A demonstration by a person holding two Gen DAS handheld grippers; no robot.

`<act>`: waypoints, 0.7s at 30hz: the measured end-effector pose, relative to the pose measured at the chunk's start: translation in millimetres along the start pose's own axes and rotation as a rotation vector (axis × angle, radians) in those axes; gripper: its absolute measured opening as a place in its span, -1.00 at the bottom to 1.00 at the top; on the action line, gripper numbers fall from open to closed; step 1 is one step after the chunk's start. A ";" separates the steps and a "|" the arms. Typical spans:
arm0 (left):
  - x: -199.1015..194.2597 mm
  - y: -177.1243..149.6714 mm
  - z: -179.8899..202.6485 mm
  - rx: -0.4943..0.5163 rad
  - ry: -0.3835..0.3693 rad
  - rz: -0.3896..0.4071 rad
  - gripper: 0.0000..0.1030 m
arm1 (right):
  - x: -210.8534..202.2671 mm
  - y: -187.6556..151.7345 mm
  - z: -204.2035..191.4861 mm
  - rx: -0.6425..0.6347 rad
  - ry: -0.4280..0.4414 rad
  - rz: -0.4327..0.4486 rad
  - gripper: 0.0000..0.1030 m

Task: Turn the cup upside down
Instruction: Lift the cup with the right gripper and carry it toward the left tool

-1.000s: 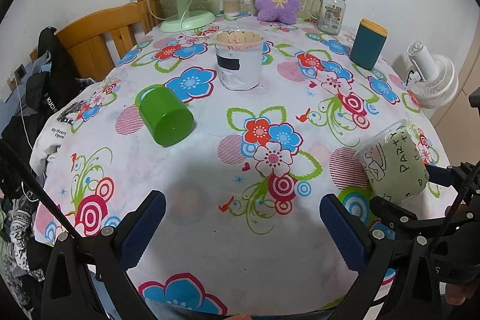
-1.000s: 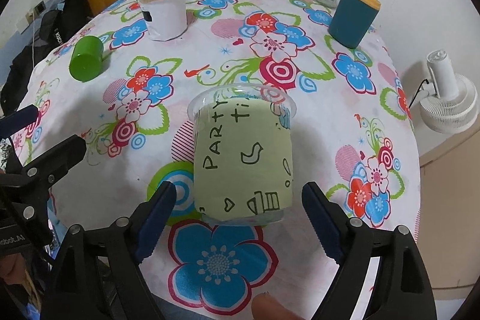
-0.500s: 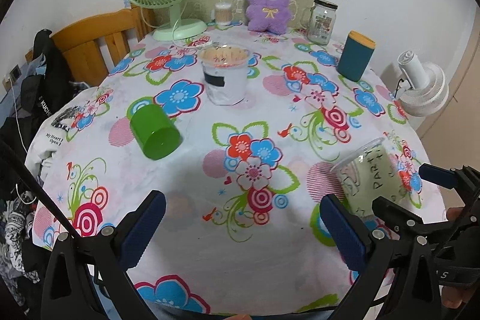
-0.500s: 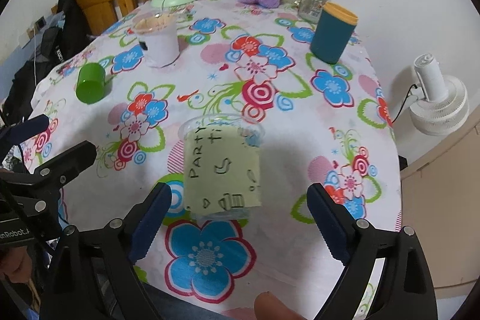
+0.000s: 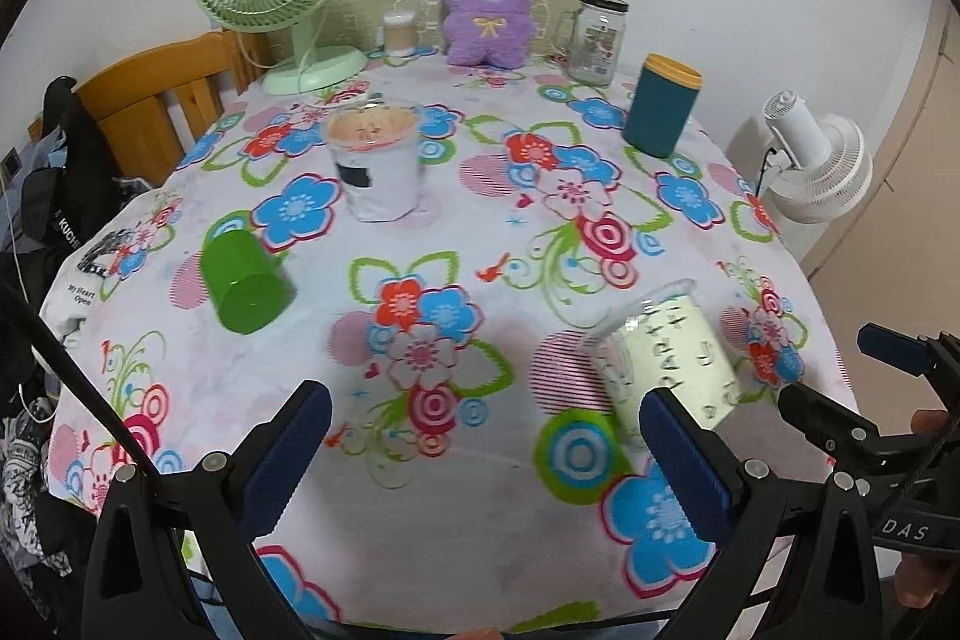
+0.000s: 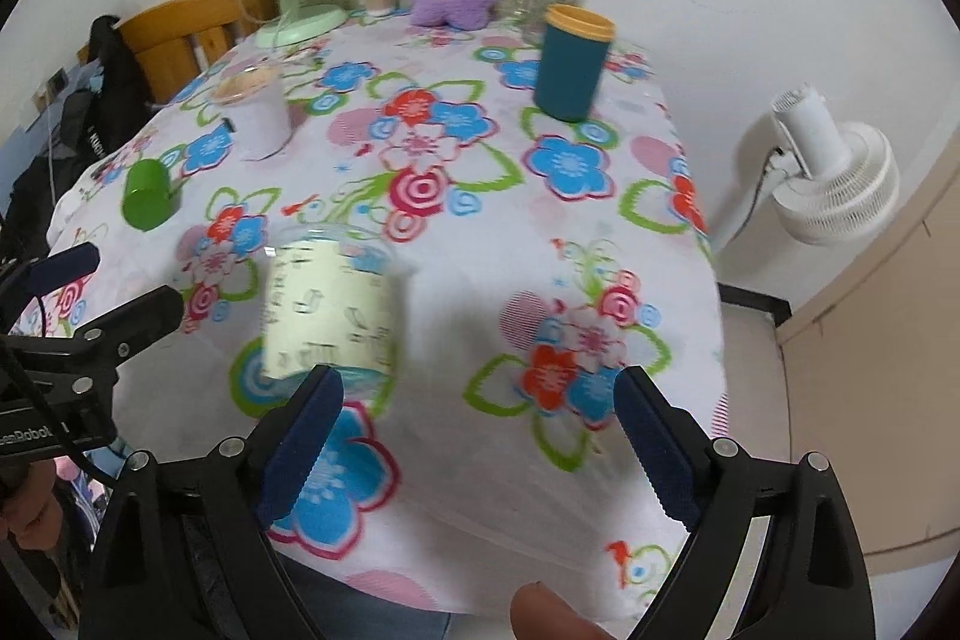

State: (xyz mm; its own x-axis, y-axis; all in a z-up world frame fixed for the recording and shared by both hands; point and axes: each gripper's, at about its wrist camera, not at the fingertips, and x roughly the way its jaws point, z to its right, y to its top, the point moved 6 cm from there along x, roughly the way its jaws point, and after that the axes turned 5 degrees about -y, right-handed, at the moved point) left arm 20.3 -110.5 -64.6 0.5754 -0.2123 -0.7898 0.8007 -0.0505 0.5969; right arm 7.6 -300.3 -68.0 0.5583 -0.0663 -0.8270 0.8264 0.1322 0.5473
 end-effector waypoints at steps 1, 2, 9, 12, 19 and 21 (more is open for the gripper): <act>1.2 0.4 4.3 0.003 -0.001 -0.001 1.00 | 1.3 -1.5 5.4 0.010 -0.001 -0.002 0.81; 2.4 0.8 8.3 0.006 -0.003 -0.002 1.00 | 3.1 -3.4 11.6 0.022 -0.003 -0.007 0.81; 16.9 2.1 30.0 0.011 0.000 -0.022 1.00 | 13.9 -16.5 47.9 0.088 -0.009 -0.026 0.81; 25.5 1.9 39.6 0.010 -0.005 -0.039 1.00 | 19.2 -22.1 59.6 0.111 -0.009 -0.036 0.81; 42.5 2.9 64.7 0.017 -0.029 -0.070 1.00 | 33.6 -31.1 79.0 0.141 -0.003 -0.060 0.81; 48.3 3.3 71.6 0.020 -0.036 -0.080 1.00 | 38.0 -33.2 84.1 0.149 -0.004 -0.066 0.81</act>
State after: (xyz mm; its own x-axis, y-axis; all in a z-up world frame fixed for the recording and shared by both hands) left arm 38.7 -190.8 -90.7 0.5030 -0.2415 -0.8299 0.8402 -0.0884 0.5350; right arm 7.5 -390.4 -106.8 0.5022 -0.0741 -0.8616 0.8630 -0.0210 0.5048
